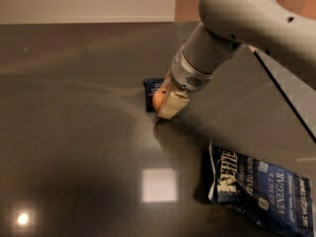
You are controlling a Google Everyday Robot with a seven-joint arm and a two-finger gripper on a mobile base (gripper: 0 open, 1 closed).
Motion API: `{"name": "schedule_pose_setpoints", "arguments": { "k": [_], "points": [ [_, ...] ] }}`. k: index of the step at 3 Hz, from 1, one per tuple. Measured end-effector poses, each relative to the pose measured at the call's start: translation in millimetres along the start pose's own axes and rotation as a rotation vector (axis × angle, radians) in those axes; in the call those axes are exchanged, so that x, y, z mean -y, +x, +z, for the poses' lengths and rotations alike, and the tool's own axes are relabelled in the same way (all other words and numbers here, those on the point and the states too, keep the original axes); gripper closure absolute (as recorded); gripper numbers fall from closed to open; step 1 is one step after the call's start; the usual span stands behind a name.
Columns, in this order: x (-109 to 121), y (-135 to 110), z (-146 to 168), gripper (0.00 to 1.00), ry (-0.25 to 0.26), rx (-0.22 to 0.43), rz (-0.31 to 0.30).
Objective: Move orange near rxbar blueberry
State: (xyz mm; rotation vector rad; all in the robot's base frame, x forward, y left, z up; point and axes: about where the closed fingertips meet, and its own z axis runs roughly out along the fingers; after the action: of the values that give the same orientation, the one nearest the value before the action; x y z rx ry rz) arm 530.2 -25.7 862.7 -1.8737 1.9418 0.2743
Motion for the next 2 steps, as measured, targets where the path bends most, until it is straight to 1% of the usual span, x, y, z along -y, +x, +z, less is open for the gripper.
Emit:
{"name": "schedule_pose_setpoints", "arguments": {
  "k": [2],
  "points": [
    [26.5, 36.2, -3.6, 1.0, 0.066, -0.029, 0.081]
  ]
}}
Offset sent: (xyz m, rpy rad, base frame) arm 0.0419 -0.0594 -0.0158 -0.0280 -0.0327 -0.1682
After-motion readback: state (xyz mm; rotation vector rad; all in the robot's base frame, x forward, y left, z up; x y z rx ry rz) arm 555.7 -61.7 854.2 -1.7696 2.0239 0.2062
